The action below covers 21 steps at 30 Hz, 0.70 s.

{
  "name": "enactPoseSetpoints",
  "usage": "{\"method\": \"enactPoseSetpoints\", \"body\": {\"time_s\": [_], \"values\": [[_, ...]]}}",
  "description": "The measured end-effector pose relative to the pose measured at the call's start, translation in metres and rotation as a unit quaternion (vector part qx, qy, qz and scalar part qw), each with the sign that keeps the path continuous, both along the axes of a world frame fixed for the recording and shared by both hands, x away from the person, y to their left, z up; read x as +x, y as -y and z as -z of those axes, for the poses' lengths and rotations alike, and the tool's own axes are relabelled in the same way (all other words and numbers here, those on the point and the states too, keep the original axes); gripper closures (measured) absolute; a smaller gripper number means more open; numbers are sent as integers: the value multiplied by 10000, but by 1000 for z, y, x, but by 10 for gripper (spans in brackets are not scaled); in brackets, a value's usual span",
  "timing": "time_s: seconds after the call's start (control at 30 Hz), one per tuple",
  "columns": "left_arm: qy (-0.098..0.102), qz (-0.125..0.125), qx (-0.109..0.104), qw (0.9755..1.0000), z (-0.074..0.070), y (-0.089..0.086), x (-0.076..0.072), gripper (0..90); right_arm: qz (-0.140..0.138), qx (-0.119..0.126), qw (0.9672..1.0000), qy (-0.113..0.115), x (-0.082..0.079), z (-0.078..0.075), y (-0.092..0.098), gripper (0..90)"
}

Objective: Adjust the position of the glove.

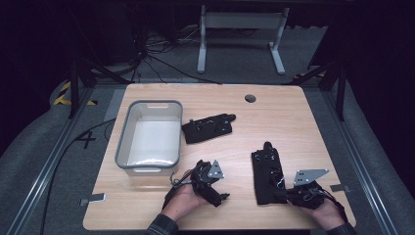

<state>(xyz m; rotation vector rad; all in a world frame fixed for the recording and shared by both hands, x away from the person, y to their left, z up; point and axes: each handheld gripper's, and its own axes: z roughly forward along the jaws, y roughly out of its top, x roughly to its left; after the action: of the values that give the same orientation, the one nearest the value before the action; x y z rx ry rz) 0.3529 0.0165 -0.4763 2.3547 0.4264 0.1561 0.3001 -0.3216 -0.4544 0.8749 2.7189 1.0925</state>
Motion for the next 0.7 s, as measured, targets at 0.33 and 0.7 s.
{"method": "enactPoseSetpoints", "body": {"time_s": [0.33,0.7], "values": [[7,16,4,10000,0,0,0,2,-53,-25,10000,0,-16,0,2,900],[9,11,-7,10000,0,0,0,1,-98,91,9999,76,-29,-3,3,900]]}}
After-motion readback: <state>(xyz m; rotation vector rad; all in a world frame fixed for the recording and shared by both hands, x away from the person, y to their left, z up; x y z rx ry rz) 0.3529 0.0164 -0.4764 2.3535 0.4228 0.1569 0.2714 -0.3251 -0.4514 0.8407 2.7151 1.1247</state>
